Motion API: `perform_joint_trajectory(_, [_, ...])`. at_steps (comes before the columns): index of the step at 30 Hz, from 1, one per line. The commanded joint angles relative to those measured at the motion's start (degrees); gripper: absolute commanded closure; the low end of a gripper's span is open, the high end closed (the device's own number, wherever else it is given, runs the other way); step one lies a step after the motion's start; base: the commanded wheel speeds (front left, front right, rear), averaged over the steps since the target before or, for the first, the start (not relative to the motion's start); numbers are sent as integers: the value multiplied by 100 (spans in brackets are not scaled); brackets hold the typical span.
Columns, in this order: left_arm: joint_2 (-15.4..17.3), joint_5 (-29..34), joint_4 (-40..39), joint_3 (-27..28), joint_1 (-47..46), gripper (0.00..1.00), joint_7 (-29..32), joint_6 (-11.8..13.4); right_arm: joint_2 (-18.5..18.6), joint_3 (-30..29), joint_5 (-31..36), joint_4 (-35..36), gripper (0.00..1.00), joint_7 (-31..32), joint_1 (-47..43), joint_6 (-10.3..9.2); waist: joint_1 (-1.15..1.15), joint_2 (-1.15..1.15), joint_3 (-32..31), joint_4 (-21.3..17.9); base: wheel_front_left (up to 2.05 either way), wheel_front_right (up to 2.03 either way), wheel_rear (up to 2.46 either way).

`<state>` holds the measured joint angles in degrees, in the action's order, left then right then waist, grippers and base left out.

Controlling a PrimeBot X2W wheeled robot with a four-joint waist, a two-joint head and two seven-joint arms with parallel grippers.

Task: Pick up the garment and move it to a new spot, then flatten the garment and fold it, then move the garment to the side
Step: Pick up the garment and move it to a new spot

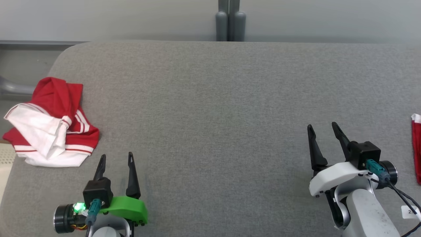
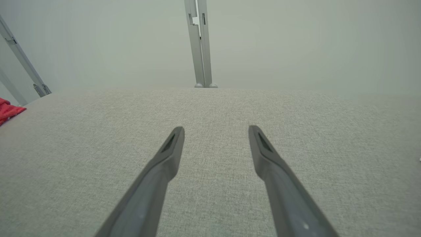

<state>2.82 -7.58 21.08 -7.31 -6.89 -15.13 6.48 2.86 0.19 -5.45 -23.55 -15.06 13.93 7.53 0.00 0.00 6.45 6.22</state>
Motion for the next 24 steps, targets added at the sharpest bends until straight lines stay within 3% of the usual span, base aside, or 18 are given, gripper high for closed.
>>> perform_joint_trajectory(1, [16, -53, 3, 26, -63, 0, 2, 10, 13, -8, 24, 40, 0, -16, 47, -8, 0, 0, 65, 326, 0, 0, 0])
perform_joint_trajectory(15, [14, -170, -71, 194, 125, 0, 2, 141, 14, 171, 67, 104, 0, -16, 43, -8, 0, 0, 138, 1310, 0, 0, 0])
perform_joint_trajectory(24, [14, -253, -156, 267, 212, 0, 1, 169, 16, 266, 74, 74, 0, -16, 25, -8, 0, 0, 147, 1686, 0, 0, 0])
